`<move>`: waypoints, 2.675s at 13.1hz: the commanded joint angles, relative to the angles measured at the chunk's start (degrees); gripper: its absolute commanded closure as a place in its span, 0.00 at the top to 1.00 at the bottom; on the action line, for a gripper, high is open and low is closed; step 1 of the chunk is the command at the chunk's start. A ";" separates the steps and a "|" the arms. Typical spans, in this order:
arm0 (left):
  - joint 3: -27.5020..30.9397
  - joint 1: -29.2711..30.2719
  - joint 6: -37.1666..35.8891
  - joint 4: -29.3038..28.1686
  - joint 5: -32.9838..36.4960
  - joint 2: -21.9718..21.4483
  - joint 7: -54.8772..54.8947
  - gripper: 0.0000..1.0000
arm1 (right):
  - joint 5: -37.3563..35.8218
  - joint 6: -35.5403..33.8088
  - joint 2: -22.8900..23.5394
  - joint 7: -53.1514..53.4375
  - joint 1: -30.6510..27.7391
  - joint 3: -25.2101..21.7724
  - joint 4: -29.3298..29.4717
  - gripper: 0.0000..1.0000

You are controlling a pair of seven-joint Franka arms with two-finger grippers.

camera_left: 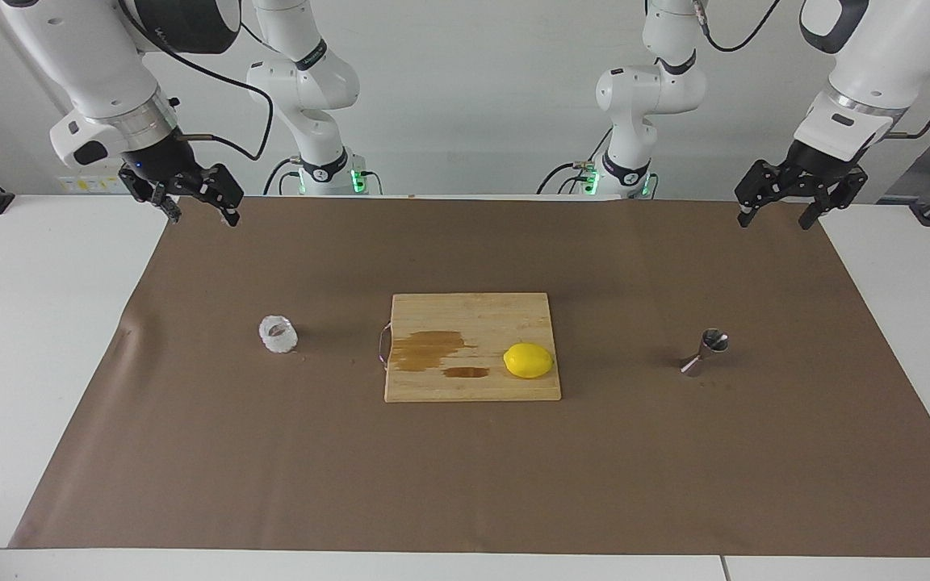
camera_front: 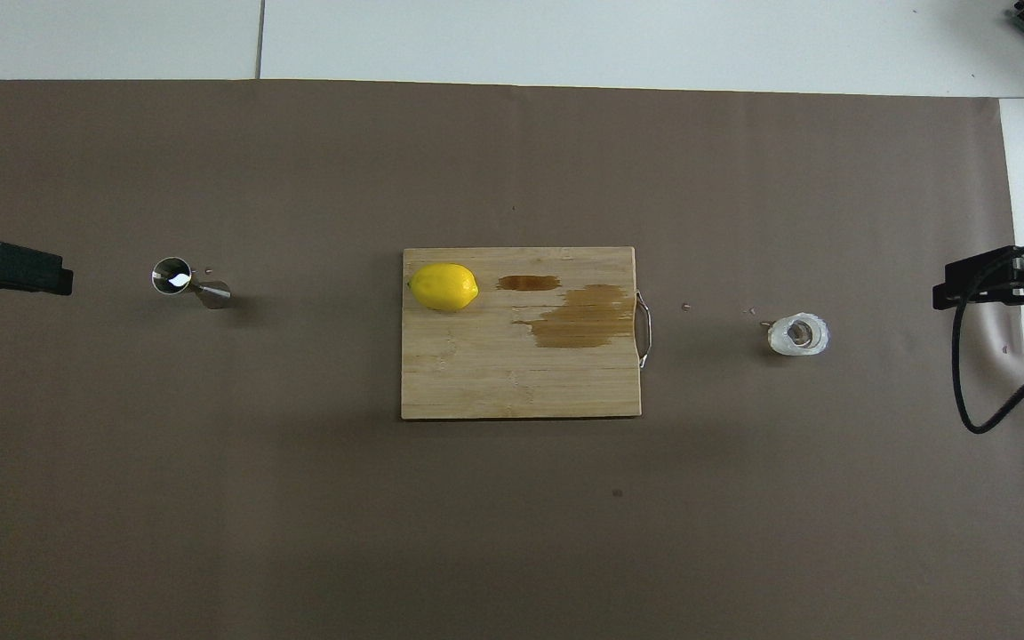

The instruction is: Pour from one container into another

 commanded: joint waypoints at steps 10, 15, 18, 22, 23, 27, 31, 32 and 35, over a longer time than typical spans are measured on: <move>-0.28 -0.33 1.02 -1.28 0.77 -0.91 0.14 1.00 | -0.38 -0.35 -1.21 0.73 -0.13 0.21 -1.27 1.00; -0.45 -0.07 0.85 -1.28 -0.10 -0.91 -0.38 1.00 | -0.47 -0.35 -1.21 0.73 -0.13 0.21 -1.27 1.00; -0.36 0.29 0.58 -1.37 -0.37 -1.00 -0.47 1.00 | -0.47 -0.26 -1.21 0.73 -0.13 0.21 -1.27 1.00; -0.36 0.19 1.19 -3.47 -0.63 -2.05 -1.78 1.00 | -0.47 -0.26 -1.21 0.73 -0.13 0.21 -1.27 1.00; -0.19 0.37 1.02 -5.40 -0.63 -3.10 -3.97 1.00 | -0.47 -0.35 -1.21 0.81 -0.13 0.21 -1.27 1.00; -0.01 2.56 2.69 -8.92 -0.72 -3.81 -9.26 1.00 | -0.47 -0.35 -1.21 0.81 -0.13 0.21 -1.27 1.00; 0.07 6.33 2.52 -11.57 -8.67 -4.52 -13.73 1.00 | -0.47 -0.35 -1.21 0.73 -0.13 0.21 -1.27 1.00; 0.08 7.66 1.56 -11.22 -11.16 -3.21 -14.88 1.00 | -0.47 -0.35 -1.21 0.73 -0.13 0.21 -1.27 1.00; 0.25 10.82 -0.63 -10.86 -17.73 1.97 -24.26 1.00 | -0.47 -0.35 -1.21 0.73 -0.13 0.21 -1.27 1.00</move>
